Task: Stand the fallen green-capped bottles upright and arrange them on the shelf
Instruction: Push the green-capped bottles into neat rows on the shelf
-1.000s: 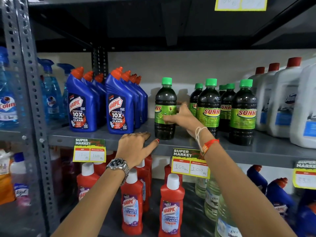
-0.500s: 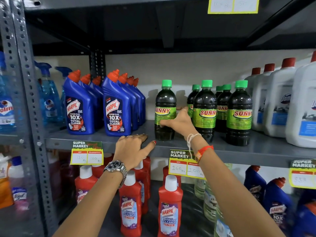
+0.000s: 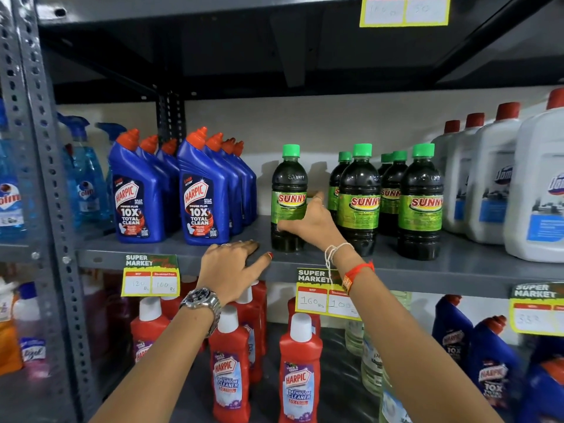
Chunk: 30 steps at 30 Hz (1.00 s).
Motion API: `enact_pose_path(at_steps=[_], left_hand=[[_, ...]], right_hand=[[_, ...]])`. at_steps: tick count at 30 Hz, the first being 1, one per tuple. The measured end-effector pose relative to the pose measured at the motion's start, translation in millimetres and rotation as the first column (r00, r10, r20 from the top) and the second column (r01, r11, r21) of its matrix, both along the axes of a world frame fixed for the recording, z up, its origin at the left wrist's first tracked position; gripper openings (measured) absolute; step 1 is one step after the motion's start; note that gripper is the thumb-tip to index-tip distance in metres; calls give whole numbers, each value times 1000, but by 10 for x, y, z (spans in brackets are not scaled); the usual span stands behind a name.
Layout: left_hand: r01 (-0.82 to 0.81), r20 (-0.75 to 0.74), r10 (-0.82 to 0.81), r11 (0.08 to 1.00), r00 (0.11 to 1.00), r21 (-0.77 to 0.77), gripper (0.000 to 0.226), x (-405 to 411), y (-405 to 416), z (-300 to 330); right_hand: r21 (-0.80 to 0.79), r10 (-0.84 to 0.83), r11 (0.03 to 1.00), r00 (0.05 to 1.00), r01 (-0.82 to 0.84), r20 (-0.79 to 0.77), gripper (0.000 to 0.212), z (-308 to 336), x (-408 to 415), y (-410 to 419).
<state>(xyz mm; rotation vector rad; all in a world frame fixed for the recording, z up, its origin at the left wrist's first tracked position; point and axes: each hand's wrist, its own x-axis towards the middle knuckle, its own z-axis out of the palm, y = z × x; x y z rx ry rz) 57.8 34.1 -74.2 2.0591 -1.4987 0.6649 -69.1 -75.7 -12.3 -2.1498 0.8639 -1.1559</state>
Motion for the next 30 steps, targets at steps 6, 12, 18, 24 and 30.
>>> enact_pose_path(at_steps=[6, 12, 18, 24, 30], left_hand=[[2, -26, -2, 1000, 1000, -1, 82, -20, 14, 26], [22, -258, -18, 1000, 966, 13, 84, -236, -96, 232], [192, -615, -192, 979, 765, -66, 83, -292, -414, 381], [155, -517, -135, 988, 845, -5, 60, -263, -454, 305], [169, -557, -113, 984, 823, 49, 62, -218, -493, 350]], right_hand=[[-159, -77, 980, 965, 120, 249, 79, -168, -386, 260], [-301, -462, 792, 843, 531, 275, 80, -348, -849, 163], [-40, -313, 949, 949, 312, -40, 105, -286, -984, -62], [49, -289, 955, 956, 292, -58, 76, -223, -991, -94], [-8, -322, 946, 943, 323, -85, 81, -169, -910, -45]])
